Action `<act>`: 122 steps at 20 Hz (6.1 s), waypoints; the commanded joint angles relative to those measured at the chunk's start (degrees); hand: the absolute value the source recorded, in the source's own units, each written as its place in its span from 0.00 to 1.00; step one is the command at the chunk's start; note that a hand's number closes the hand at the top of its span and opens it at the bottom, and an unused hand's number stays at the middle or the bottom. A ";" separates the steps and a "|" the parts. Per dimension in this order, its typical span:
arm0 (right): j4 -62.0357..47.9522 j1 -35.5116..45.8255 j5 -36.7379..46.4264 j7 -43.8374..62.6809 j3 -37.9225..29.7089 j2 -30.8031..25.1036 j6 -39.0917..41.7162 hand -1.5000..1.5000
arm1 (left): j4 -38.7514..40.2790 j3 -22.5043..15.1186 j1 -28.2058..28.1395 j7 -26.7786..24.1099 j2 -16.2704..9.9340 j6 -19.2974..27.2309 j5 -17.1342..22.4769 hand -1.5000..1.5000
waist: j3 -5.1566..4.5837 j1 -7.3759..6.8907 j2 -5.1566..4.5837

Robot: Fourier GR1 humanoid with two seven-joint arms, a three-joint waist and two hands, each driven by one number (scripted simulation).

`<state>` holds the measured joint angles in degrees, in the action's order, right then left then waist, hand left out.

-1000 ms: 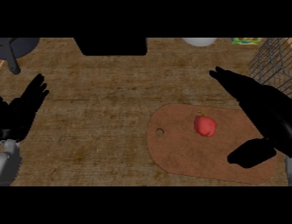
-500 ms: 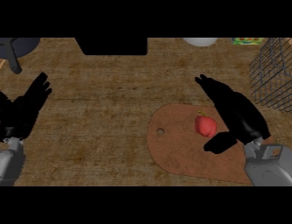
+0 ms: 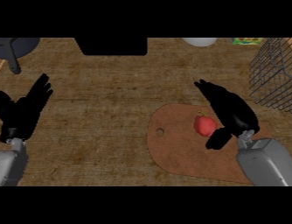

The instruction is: Pick the bell pepper from the cutting board and place it in the basket

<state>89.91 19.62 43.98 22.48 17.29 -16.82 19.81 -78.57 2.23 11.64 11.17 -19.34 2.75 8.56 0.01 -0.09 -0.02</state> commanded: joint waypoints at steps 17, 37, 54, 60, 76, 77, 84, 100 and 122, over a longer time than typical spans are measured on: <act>-4.07 -3.16 4.98 -12.74 -5.22 3.70 1.69 0.00 | 0.27 5.16 -1.42 -2.09 2.15 -4.57 -3.78 0.50 | -0.01 -0.09 0.01; -14.28 -1.57 19.86 -16.29 -1.67 6.13 -2.13 1.00 | -4.10 6.17 -1.42 2.84 4.22 -5.50 -5.37 0.50 | -0.01 -0.12 0.03; 15.92 -39.78 16.21 -11.22 14.52 15.59 -11.41 1.00 | -0.67 6.49 0.12 0.41 5.13 -4.71 -6.89 0.50 | -0.01 1.24 0.12; 30.08 -43.64 2.97 -14.78 19.17 16.78 -19.33 1.00 | -3.34 8.60 -1.16 3.79 2.44 -7.80 -3.47 0.50 | 0.07 1.00 0.47; 58.30 -28.57 11.61 12.99 10.42 16.56 -7.56 1.00 | -4.33 7.03 -2.18 3.11 4.74 -6.50 -5.26 0.50 | -0.11 0.10 0.08; 56.25 -25.27 10.66 14.95 10.04 16.82 -9.63 1.00 | -1.88 7.15 -0.68 1.92 4.93 -6.28 -5.67 0.50 | -0.11 0.28 -0.04; 45.79 1.40 5.10 24.55 -8.40 16.82 -5.44 1.00 | -1.64 5.85 2.02 2.89 6.87 -3.53 -7.50 0.50 | -0.07 -0.05 -0.24; 19.28 11.45 -3.99 10.28 -38.19 -2.15 -4.76 1.00 | -1.40 7.61 1.26 2.90 5.06 -6.87 -5.80 0.50 | 0.01 0.14 -0.01; -20.66 14.43 -8.10 -13.38 -45.06 -10.13 -25.92 0.00 | 3.87 8.62 3.30 -0.40 5.53 -7.23 -6.92 0.50 | -0.02 -0.09 -0.07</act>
<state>74.32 32.24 36.73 11.04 -28.79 -24.98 -4.37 -78.46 10.30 13.29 12.56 -13.90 -4.16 1.71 0.03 -0.34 -0.14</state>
